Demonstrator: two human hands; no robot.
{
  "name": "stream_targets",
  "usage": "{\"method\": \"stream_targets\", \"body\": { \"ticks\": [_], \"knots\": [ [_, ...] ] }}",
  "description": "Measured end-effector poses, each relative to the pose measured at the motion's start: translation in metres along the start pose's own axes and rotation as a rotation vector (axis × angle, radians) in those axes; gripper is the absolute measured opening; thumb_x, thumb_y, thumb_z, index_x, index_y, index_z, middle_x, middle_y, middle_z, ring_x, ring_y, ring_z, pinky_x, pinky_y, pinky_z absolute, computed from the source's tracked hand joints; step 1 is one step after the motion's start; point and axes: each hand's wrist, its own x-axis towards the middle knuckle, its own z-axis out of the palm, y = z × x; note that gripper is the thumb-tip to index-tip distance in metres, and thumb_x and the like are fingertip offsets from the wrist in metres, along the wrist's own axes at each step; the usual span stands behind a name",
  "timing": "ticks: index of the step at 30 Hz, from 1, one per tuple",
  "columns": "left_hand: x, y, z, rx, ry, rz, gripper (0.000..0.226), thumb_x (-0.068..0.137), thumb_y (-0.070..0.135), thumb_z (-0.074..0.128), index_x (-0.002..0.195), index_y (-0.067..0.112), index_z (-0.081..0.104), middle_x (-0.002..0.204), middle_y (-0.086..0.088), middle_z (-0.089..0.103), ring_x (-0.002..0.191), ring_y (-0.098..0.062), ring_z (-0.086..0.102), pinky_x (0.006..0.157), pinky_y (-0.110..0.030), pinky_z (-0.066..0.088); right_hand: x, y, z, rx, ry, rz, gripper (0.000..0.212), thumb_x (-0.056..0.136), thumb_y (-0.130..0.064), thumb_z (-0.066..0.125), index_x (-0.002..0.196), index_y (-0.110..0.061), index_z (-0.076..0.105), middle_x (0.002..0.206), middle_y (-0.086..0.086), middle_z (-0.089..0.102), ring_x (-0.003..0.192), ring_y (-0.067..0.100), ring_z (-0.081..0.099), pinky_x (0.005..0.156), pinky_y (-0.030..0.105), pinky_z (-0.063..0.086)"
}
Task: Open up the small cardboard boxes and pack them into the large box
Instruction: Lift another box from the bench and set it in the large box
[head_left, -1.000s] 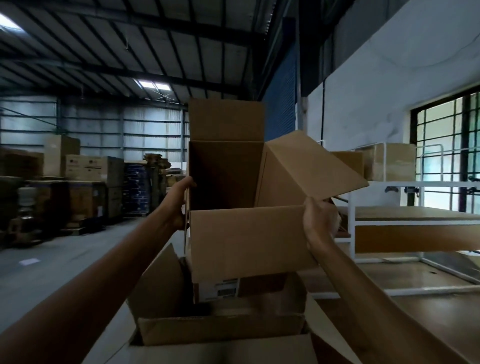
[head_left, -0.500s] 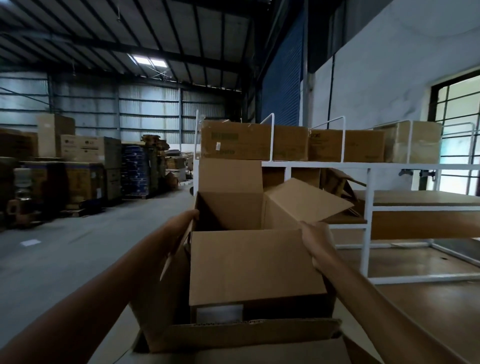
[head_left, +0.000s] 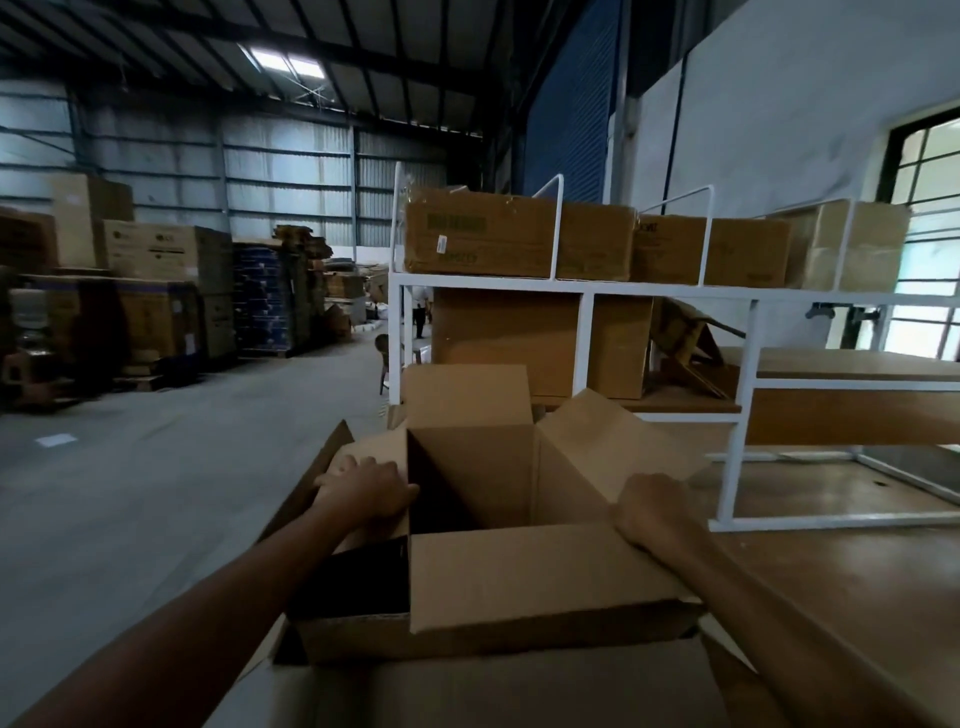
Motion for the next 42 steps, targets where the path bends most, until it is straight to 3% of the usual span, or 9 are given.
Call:
{"method": "stream_targets", "body": {
  "ticks": [4,9,13,18,21,25,31,38,42],
  "knots": [
    [0.010,0.006,0.000,0.065,-0.069,0.146,0.046,0.086,0.055,0.039,0.120,0.027,0.053,0.131,-0.006,0.052,0.133,-0.037,0.035,0.097,-0.078,0.019,0.001,-0.010,-0.006,-0.120,0.021,-0.059,0.015,0.091,-0.030,0.061,0.099,-0.017,0.061,0.094,0.000,0.059,0.086,0.014,0.056,0.086,0.032,0.048],
    [0.003,0.003,-0.001,0.091,-0.071,0.396,0.063,0.079,0.074,0.039,0.118,0.029,0.060,0.124,0.001,0.058,0.121,-0.023,0.049,0.100,-0.046,0.041,0.003,-0.022,-0.005,-0.068,-0.106,-0.297,0.026,0.093,-0.039,0.058,0.110,-0.020,0.064,0.105,-0.001,0.063,0.089,0.011,0.057,0.081,0.030,0.047],
    [-0.021,-0.002,-0.013,0.099,-0.214,0.569,0.064,0.092,0.054,0.054,0.147,0.024,0.040,0.152,0.001,0.038,0.139,-0.018,0.035,0.111,-0.032,0.029,-0.014,-0.029,0.006,0.095,-0.495,-0.479,0.050,0.103,-0.046,0.028,0.110,-0.017,0.068,0.111,0.004,0.067,0.101,0.019,0.061,0.096,0.040,0.046],
    [-0.028,-0.010,-0.033,0.079,-0.477,0.531,0.066,0.095,0.023,0.057,0.153,0.027,0.026,0.164,-0.004,0.005,0.150,-0.025,0.009,0.116,-0.037,0.018,-0.008,-0.029,0.008,0.130,-0.512,-0.446,0.055,0.102,-0.049,0.026,0.109,-0.018,0.070,0.111,0.005,0.069,0.100,0.018,0.062,0.097,0.041,0.045],
    [-0.025,-0.010,-0.012,0.342,-0.375,0.511,0.083,0.088,0.015,0.063,0.154,0.035,0.017,0.164,0.001,-0.009,0.151,-0.031,-0.001,0.119,-0.050,0.019,-0.006,-0.030,0.007,0.124,-0.523,-0.454,0.055,0.103,-0.048,0.025,0.111,-0.017,0.070,0.112,0.006,0.068,0.100,0.018,0.061,0.096,0.039,0.045],
    [-0.028,-0.008,0.003,0.446,-0.035,0.600,0.061,0.091,0.004,0.054,0.143,0.033,0.041,0.162,0.005,0.019,0.149,-0.022,0.014,0.116,-0.053,0.027,-0.005,-0.030,0.011,0.167,-0.500,-0.452,0.059,0.102,-0.052,0.024,0.109,-0.017,0.071,0.109,0.005,0.069,0.099,0.018,0.063,0.098,0.041,0.046],
    [-0.020,-0.025,-0.030,0.642,0.118,0.614,0.039,0.098,0.022,0.045,0.133,0.037,0.051,0.149,0.012,0.043,0.136,-0.014,0.040,0.111,-0.046,0.032,-0.015,-0.043,0.025,0.243,-0.462,-0.538,0.064,0.101,-0.056,0.021,0.097,-0.018,0.072,0.097,0.004,0.071,0.089,0.019,0.065,0.092,0.041,0.049],
    [-0.032,-0.024,-0.029,0.616,0.011,0.478,0.037,0.094,0.028,0.051,0.130,0.035,0.057,0.138,0.008,0.054,0.128,-0.016,0.048,0.110,-0.045,0.034,-0.022,-0.051,0.022,0.184,-0.376,-0.493,0.059,0.101,-0.054,0.023,0.090,-0.017,0.068,0.092,0.004,0.066,0.085,0.019,0.061,0.087,0.042,0.047],
    [-0.051,-0.006,-0.043,0.410,-0.333,0.420,0.039,0.099,0.021,0.045,0.136,0.020,0.056,0.140,-0.002,0.054,0.126,-0.022,0.049,0.103,-0.034,0.034,-0.027,-0.050,0.022,0.124,-0.274,-0.513,0.052,0.102,-0.050,0.026,0.085,-0.018,0.063,0.086,0.003,0.064,0.080,0.018,0.061,0.084,0.043,0.049]
  ]
}}
